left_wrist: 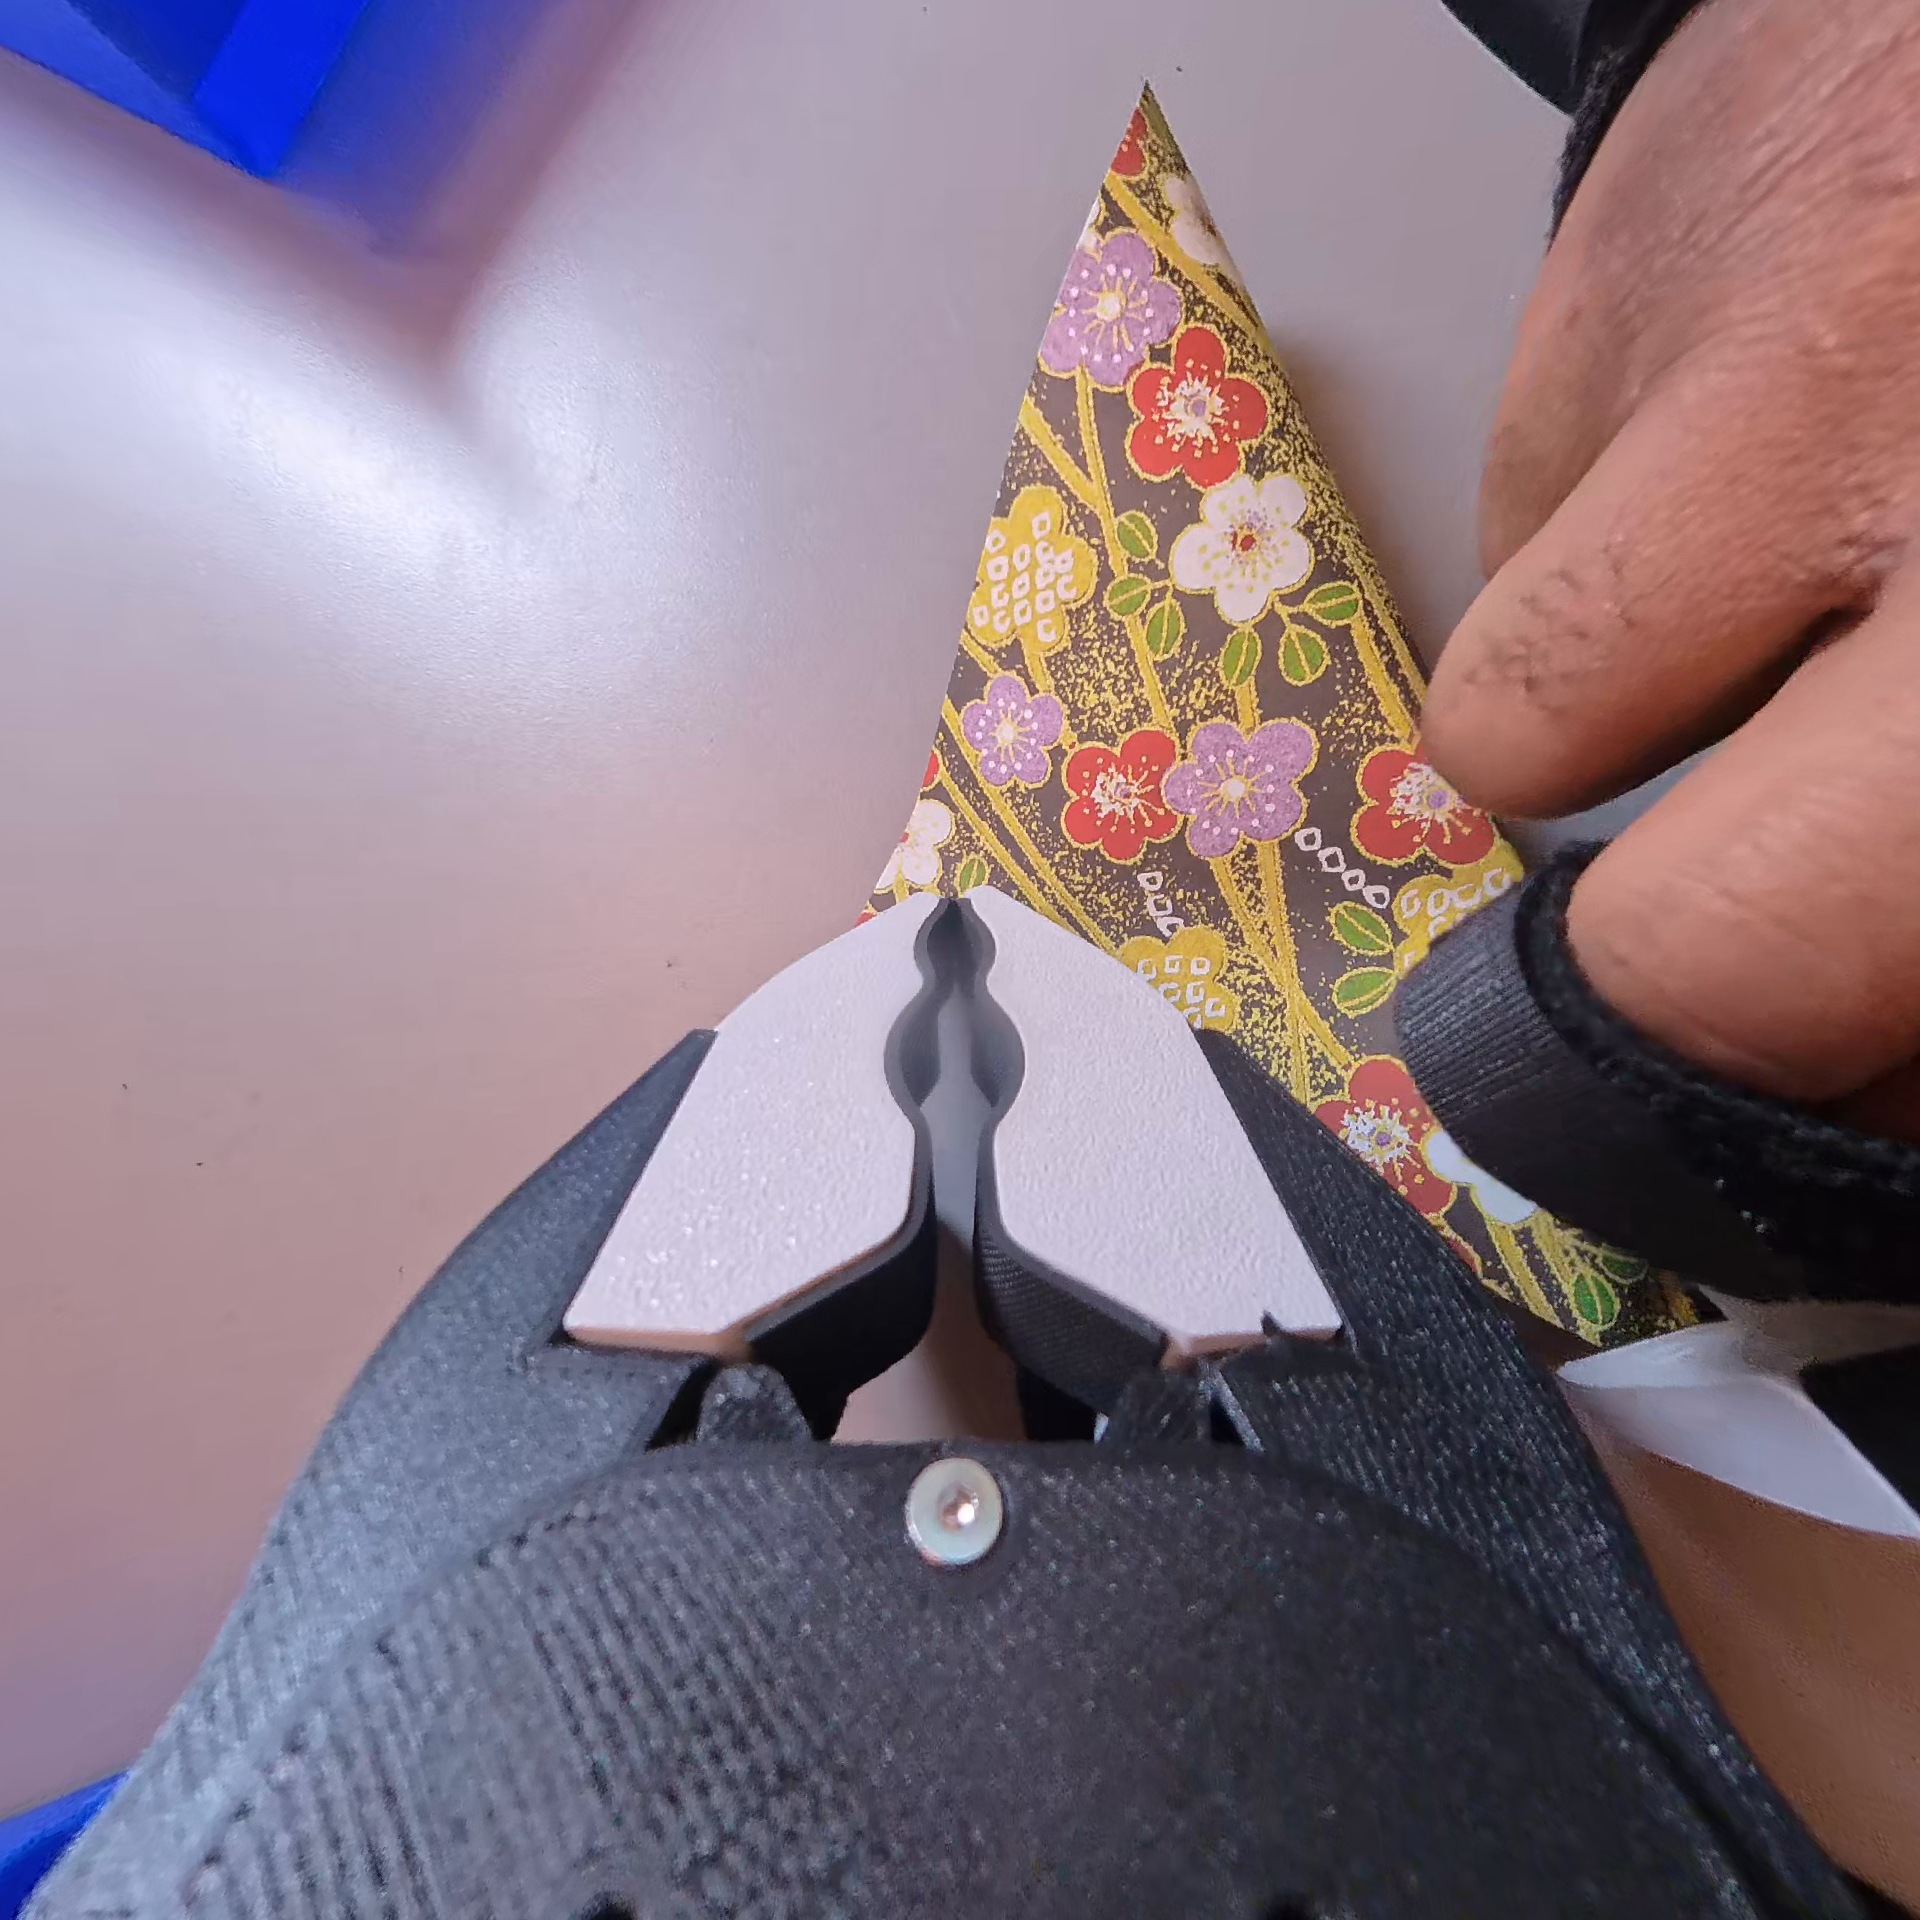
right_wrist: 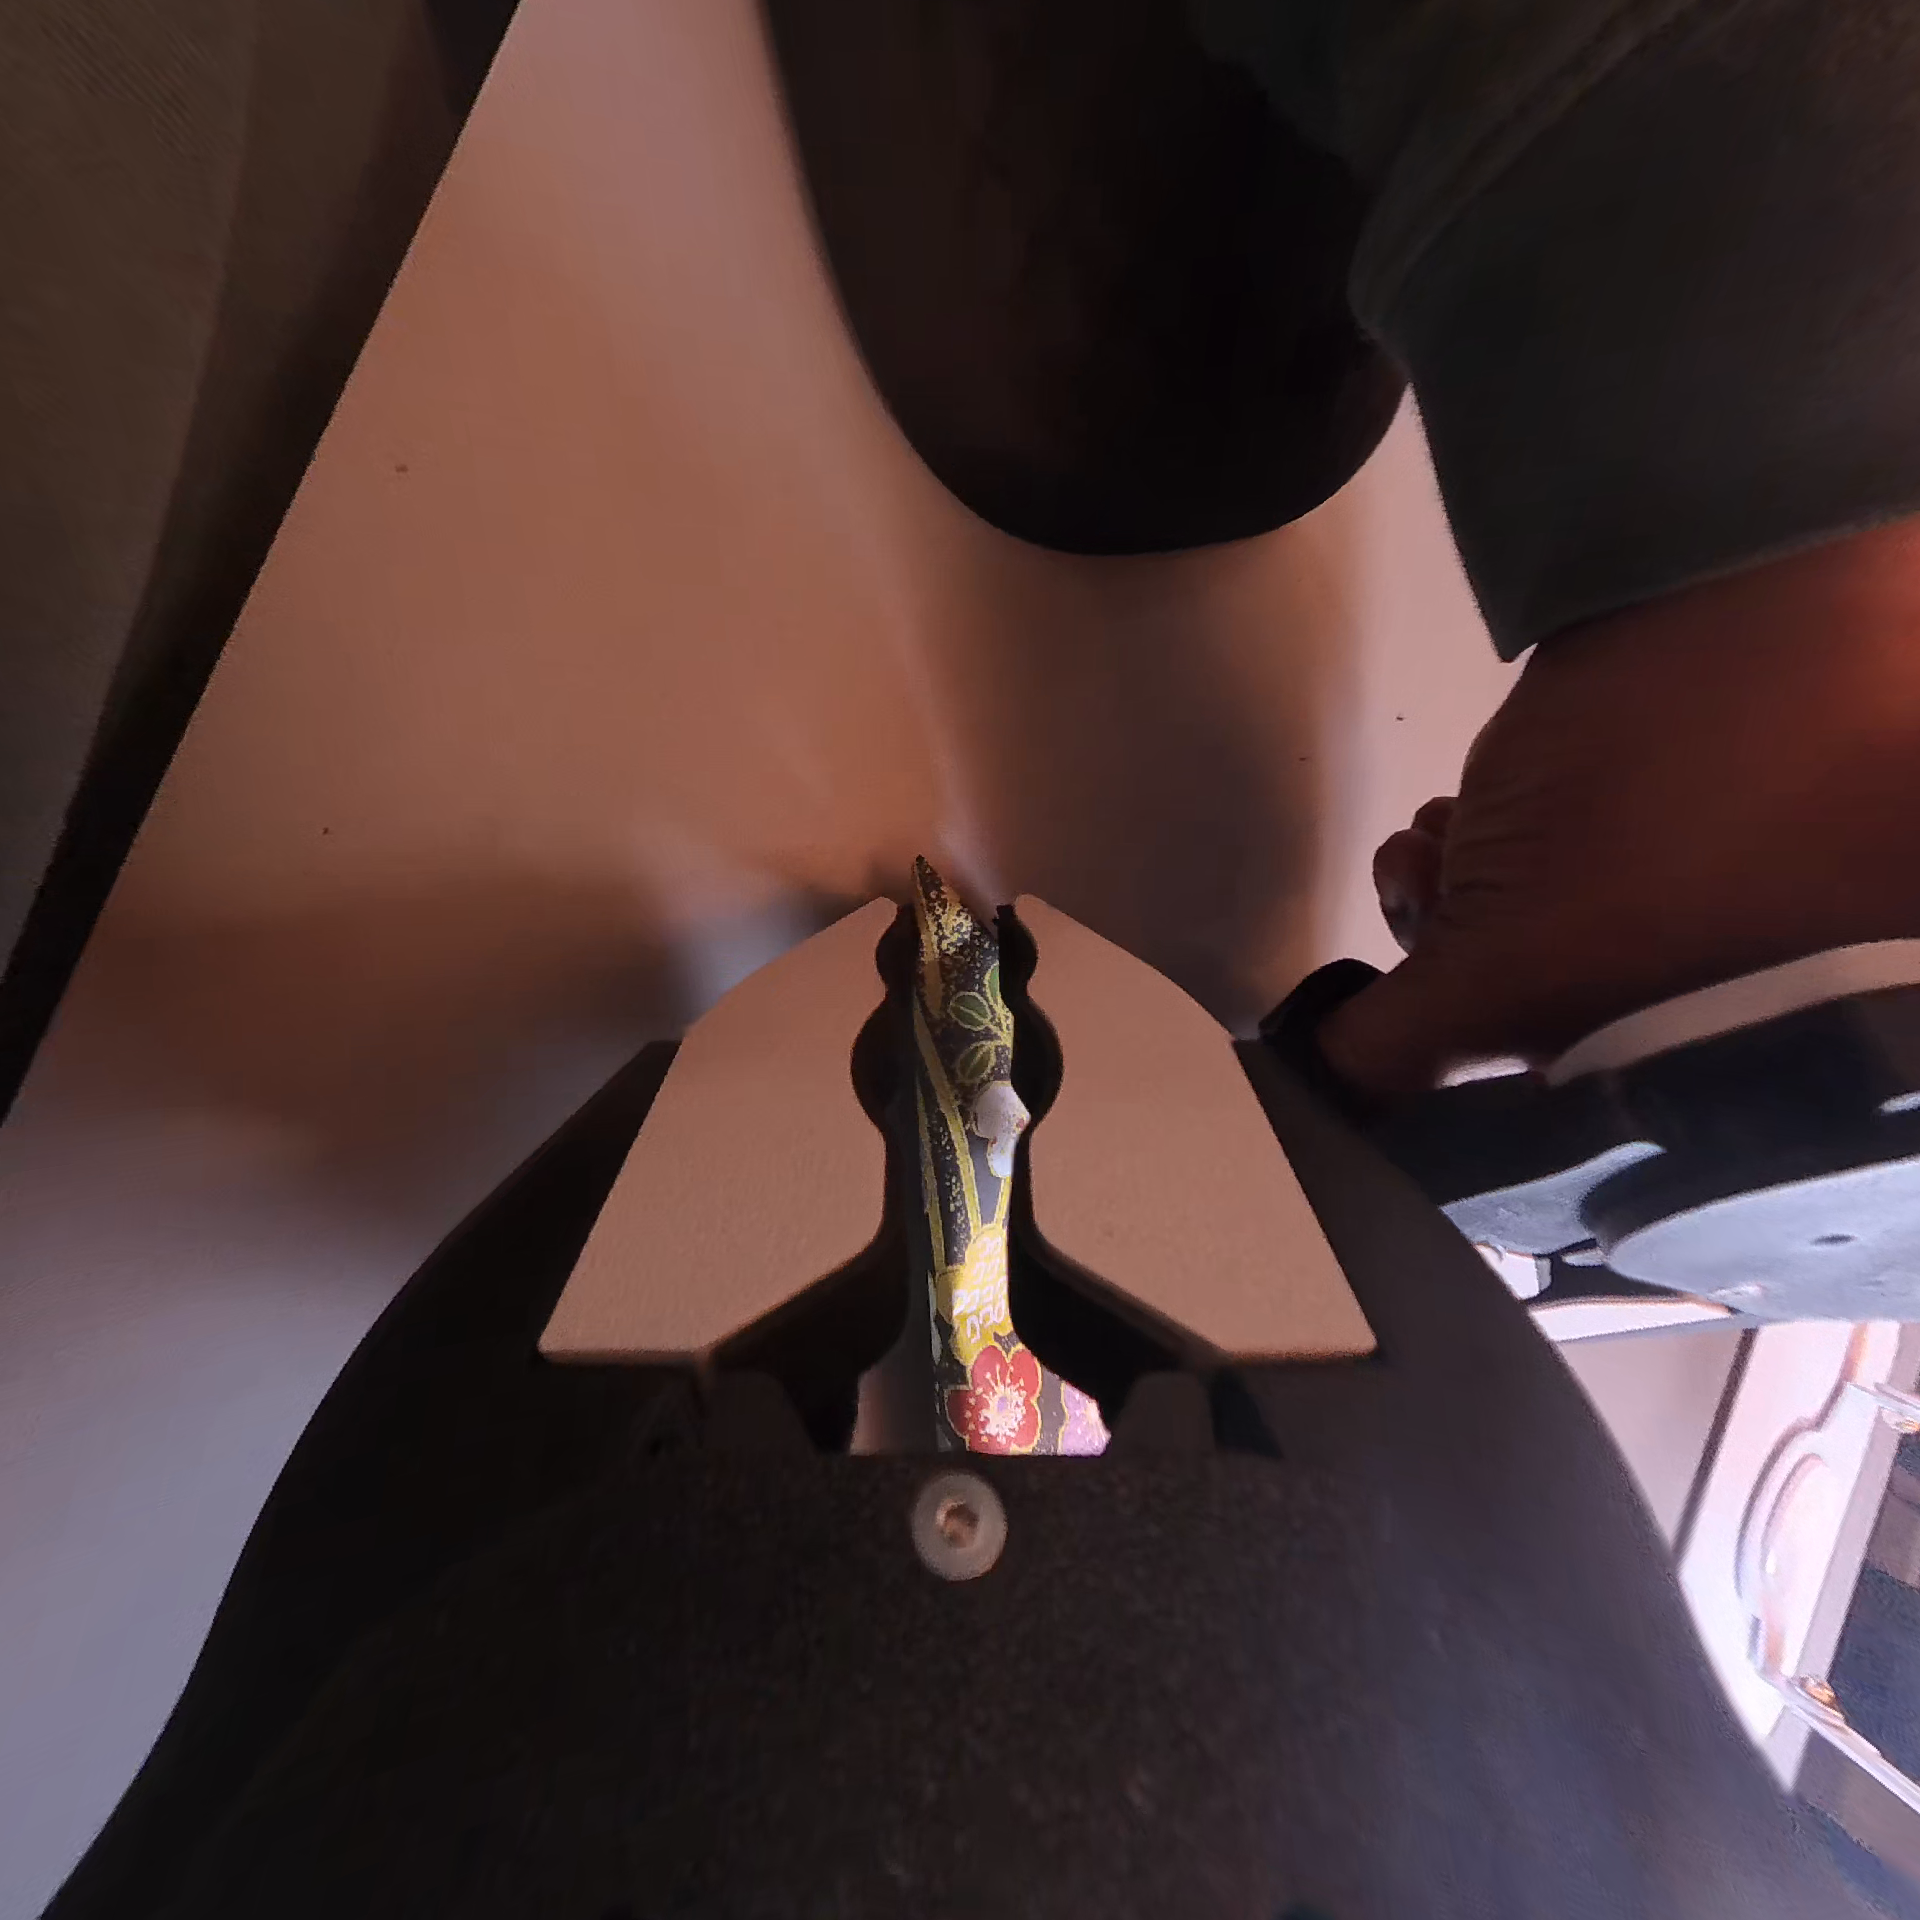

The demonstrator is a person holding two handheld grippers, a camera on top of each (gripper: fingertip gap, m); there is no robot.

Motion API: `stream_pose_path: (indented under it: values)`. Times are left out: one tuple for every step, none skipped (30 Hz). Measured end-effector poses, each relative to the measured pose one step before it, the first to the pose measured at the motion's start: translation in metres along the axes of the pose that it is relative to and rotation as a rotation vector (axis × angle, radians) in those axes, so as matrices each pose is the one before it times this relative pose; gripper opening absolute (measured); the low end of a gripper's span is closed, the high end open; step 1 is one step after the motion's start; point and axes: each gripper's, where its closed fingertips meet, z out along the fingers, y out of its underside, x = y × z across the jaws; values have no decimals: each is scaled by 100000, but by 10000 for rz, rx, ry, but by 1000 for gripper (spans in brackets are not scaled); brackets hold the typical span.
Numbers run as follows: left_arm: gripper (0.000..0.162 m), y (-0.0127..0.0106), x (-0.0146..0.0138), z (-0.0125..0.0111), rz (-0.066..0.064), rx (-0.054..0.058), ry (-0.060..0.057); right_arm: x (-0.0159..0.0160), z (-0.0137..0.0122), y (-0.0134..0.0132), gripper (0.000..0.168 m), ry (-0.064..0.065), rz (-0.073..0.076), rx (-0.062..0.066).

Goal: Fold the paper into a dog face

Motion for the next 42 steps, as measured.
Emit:
stream_pose_path:
  values:
    - [0,3,9,-2,-10,4,9,50,-72,-21,16,128,-50,28]
    - [0,1,9,-13,-7,1,4,100,-100,-54,16,164,-62,42]
    - [0,7,3,-6,0,0,2,103,-94,-44,17,168,-82,35]
    - [0,-7,10,-9,-2,0,0,87,-98,-18,19,149,-90,5]
    - [0,8,10,-7,-2,0,-1,84,-65,9,21,133,-85,-13]
    - [0,-5,1,-9,-3,-1,0,-2,-19,58,23,64,-72,-32]
    - [0,6,10,-5,-9,1,3,-67,40,100,23,-5,-44,-64]
    - [0,-1,0,-11,-9,3,4,-71,69,108,24,7,-56,-63]
    - [0,4,15,-4,-12,3,5,-45,37,34,23,47,-112,-23]
    - [0,4,5,-15,-11,5,7,-23,9,-20,22,67,-133,-3]
    - [0,1,10,-1,-15,6,7,-25,-5,-25,21,77,-137,-4]
    - [0,5,-2,-15,-13,5,8,-40,8,4,20,70,-143,-32]
    - [0,-3,16,2,-8,2,8,-37,48,50,18,72,-141,-56]
    - [0,2,6,-13,-9,0,8,-72,46,19,17,53,-130,-41]
    - [0,7,6,-4,-8,1,8,3,19,-35,16,96,-107,-1]
    - [0,3,6,-2,-10,4,7,70,-15,-42,15,128,-114,15]
    - [0,-2,4,-10,-10,4,6,109,-23,-39,14,146,-117,14]
    - [0,0,-3,1,-6,0,2,147,-46,-56,14,164,-114,24]
    - [0,-7,5,-8,-5,0,2,174,-87,-74,14,173,-118,33]
    - [0,4,10,-3,-12,4,9,179,-103,-111,14,181,-113,52]
    - [0,9,2,-4,-20,7,14,166,-143,-134,14,178,-105,73]
    - [0,-5,0,-5,-28,7,16,134,-158,-141,14,169,-95,88]
    - [0,2,2,3,-37,7,19,35,-123,-87,14,119,-78,62]
    - [0,2,8,-9,-54,8,24,-15,-65,-24,14,85,-43,17]
    - [0,2,-3,6,-61,7,26,-100,10,29,14,48,-18,-8]
    - [0,-6,9,-5,-40,7,24,-107,59,52,14,44,4,-14]
    - [0,-1,-1,2,-18,8,13,-115,64,43,13,45,-2,-11]
    - [0,4,-8,-3,-7,3,-2,-73,39,11,12,60,-25,3]
    - [0,-3,3,2,2,-4,-12,-45,13,-8,10,79,-33,7]
    - [0,8,-6,6,5,-1,-10,-60,7,-22,9,54,-14,12]
    - [0,-5,-2,4,-7,4,2,-68,13,15,9,26,32,3]
    - [0,3,-4,0,-15,4,12,-92,6,37,8,6,33,-4]
    - [0,-5,0,5,-10,4,10,-78,12,13,3,16,5,7]
    - [0,-3,-3,2,-4,2,4,-70,6,-30,2,22,-5,17]
    - [0,1,-2,0,-2,-1,-2,-79,15,4,1,-1,-1,-20]
    - [0,-1,-1,13,-2,-1,-3,-95,32,11,1,-14,4,-29]
    - [0,0,-10,1,-3,1,-2,-75,24,2,0,-17,11,-7]
    - [0,-1,-6,2,-7,1,-1,-124,14,21,0,-59,21,-19]
    - [0,-2,-3,14,1,0,-3,-134,10,19,0,-81,28,-21]
    - [0,3,-9,-2,6,-2,-4,-124,-3,4,0,-73,21,-6]
    - [1,-2,-3,14,4,0,-1,-91,-40,10,0,-55,2,1]
    - [0,-2,-6,2,0,2,4,-43,-40,1,0,-19,-8,19]
